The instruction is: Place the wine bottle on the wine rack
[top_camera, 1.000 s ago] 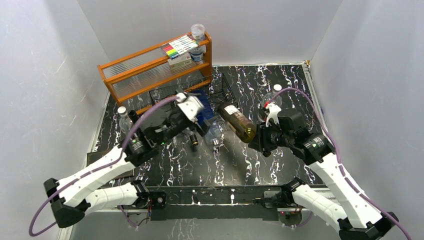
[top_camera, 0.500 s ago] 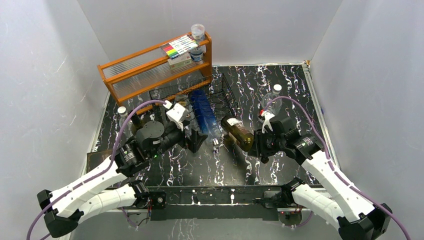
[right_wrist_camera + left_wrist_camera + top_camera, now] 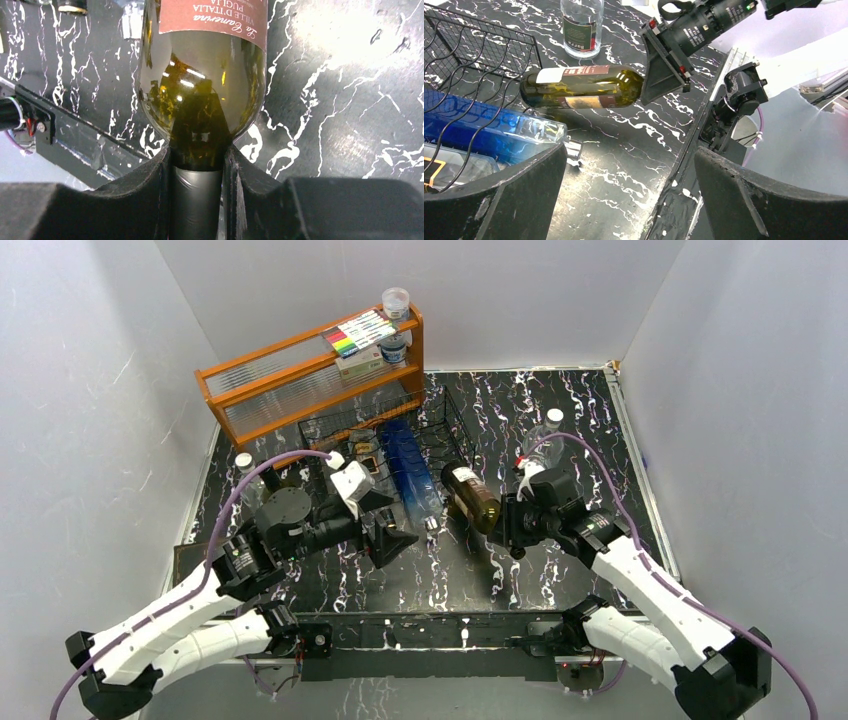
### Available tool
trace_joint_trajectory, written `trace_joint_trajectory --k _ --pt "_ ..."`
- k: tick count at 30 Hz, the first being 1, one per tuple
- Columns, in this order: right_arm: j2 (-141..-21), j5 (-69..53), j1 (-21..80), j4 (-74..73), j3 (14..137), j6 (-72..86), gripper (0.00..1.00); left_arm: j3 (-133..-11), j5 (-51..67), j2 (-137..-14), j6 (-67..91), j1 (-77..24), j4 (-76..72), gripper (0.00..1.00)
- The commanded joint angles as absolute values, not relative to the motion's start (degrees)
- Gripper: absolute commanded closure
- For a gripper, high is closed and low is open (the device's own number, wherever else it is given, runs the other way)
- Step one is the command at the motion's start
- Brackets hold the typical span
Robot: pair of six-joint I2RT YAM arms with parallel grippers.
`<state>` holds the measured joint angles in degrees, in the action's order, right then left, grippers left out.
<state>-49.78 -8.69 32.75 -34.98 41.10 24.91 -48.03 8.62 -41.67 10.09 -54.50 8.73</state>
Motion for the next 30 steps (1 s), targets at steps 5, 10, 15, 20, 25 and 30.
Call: trace_joint_trajectory --k 5,10,15,20,25,30 --pt "-46.6 -6.7 33.1 -9.7 36.9 27.3 1.00 -50.5 9.8 -38.7 9.7 -54.3 9.8 0.02" --pt "-50.1 -6.6 33.3 1.6 32.6 29.4 1.00 -51.5 9.1 -38.6 9.1 -54.3 10.4 0.02" --pt "-55.2 -3.3 35.6 17.6 27.7 29.6 1.00 -54.4 8.2 -39.1 7.2 -54.4 11.7 0.02" --pt "-60.7 0.7 36.7 28.5 28.1 28.5 1.00 -56.3 7.3 -40.6 4.8 -54.4 9.6 0.02" --pt "-68.4 4.7 36.7 33.1 31.2 26.0 1.00 -57.1 5.8 -42.4 2.6 -54.4 7.0 0.02" --pt "-75.5 8.8 36.6 40.0 33.4 22.6 1.00 -56.0 4.4 -42.5 2.1 -54.3 6.4 0.02"
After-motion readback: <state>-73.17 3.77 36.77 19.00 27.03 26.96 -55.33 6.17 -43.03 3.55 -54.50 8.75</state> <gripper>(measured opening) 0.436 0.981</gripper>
